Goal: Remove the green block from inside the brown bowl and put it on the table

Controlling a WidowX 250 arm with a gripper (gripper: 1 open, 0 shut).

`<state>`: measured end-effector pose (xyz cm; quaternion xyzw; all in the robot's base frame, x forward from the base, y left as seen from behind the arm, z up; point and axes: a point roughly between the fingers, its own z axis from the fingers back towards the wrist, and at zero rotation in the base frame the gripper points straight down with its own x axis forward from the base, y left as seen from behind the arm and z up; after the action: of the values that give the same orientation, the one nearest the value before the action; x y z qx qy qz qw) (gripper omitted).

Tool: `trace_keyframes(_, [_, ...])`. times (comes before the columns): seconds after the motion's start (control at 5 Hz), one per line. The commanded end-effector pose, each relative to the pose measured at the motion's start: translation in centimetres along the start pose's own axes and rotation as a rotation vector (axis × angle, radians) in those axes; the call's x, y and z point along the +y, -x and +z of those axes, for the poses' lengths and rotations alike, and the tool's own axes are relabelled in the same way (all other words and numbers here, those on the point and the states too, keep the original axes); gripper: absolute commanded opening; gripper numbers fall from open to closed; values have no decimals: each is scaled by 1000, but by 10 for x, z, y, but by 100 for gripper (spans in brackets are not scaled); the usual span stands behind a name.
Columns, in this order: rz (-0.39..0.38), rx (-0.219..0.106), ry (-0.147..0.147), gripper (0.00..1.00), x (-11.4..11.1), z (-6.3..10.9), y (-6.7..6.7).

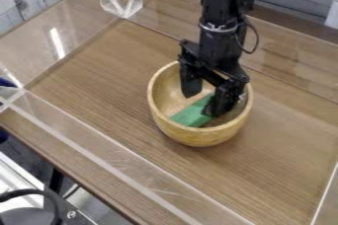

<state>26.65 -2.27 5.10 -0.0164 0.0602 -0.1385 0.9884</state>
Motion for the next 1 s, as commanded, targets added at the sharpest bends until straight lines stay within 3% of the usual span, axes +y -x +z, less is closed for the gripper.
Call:
trace_keyframes(0.0, [-34,-56,-26,100,1,17,-8])
trace_keyframes(0.4, [-61,-50,-22,100,3,8,-11])
trace_keyframes(0.8, [-81,-71,-6,100,11,-5,-12])
